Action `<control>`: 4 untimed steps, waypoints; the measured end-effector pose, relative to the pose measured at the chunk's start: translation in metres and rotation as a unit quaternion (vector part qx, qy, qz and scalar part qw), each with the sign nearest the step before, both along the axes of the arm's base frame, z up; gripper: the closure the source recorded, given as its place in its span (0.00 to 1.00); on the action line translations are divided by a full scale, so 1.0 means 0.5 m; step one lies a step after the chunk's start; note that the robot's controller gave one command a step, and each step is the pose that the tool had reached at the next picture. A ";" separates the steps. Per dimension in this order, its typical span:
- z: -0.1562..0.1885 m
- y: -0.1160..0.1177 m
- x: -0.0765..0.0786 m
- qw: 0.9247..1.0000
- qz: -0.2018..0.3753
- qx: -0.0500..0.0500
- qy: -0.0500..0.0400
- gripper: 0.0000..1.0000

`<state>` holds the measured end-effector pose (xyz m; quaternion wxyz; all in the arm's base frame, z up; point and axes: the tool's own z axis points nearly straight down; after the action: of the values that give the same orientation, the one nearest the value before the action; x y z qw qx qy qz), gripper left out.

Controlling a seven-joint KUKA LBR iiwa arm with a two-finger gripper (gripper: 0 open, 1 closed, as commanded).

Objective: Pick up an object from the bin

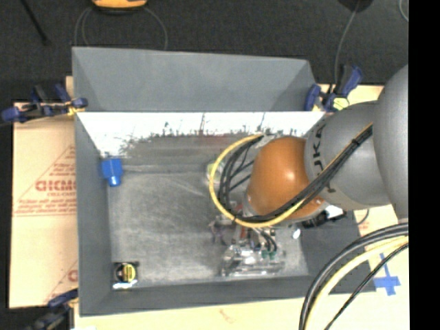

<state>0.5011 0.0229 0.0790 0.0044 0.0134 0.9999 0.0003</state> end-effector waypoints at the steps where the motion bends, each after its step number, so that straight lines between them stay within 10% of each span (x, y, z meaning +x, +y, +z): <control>1: -0.010 -0.085 0.030 0.999 -0.046 0.003 -0.003 0.00; 2: -0.006 -0.173 0.143 1.000 -0.014 0.001 -0.003 0.00; 3: 0.134 -0.179 0.128 0.991 0.134 -0.002 0.000 0.00; 4: 0.065 -0.202 0.085 0.980 0.197 -0.001 -0.009 0.00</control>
Offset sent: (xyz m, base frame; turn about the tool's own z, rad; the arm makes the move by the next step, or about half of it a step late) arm 0.0105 -0.0445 -0.0090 0.0902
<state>0.5438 -0.0780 0.1114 0.0130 -0.1835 0.9829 0.0005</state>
